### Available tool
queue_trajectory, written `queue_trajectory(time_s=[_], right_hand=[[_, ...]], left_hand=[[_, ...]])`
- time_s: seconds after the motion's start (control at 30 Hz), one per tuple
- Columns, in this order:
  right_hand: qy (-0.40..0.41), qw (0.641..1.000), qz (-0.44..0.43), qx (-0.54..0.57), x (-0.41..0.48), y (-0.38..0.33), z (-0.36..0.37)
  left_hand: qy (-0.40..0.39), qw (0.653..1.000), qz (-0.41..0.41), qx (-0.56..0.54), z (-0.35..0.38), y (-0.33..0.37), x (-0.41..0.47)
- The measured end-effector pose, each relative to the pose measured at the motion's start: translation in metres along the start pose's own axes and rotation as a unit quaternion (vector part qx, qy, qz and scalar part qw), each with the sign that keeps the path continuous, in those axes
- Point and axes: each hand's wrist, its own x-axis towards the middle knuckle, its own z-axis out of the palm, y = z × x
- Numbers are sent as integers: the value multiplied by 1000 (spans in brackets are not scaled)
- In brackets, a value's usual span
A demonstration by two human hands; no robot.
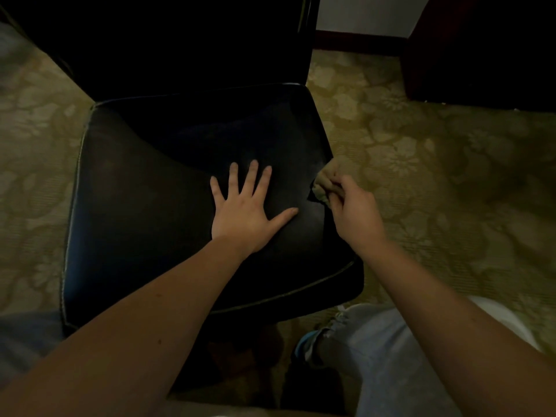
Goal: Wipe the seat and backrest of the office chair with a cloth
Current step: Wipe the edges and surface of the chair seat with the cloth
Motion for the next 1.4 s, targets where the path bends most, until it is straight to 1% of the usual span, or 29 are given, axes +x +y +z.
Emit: queue_trajectory(time_s=[0.17,0.3,0.4,0.53,0.7,0.8,0.93,1.07,1.17,1.33,1.4], right_hand=[[9,1000,13,-8,5,-6,4],[-30,999,-23,-30,-24,-2,-1],[-53,996,-31,-58,-42,-4,0],[-48,995,-44,-74,-25,-7,1],[-22,994,-45,-95,6,-9,7],[-23,994,-45,-100,0,-5,6],[-51,993,-63,-85,-25,6,-1],[-47,993,-63,-93,-19,3,1],[-35,993,-49,-101,-5,-3,4],[-37,994,-35,-96,5,-7,0],[-44,995,-37,-81,1,-4,-5]], left_hand=[[10,1000,-10,0,1,2,1],[15,1000,-7,4,2,2,1],[15,1000,-4,8,3,0,0],[21,1000,-3,5,4,-1,0],[20,1000,-9,-2,4,2,0],[22,1000,-13,-5,4,3,1],[24,1000,-9,-10,5,3,2],[12,1000,-5,-7,3,1,3],[3,1000,27,-12,-2,-2,1],[-21,991,129,17,-5,-2,-8],[-24,990,137,23,-3,0,-11]])
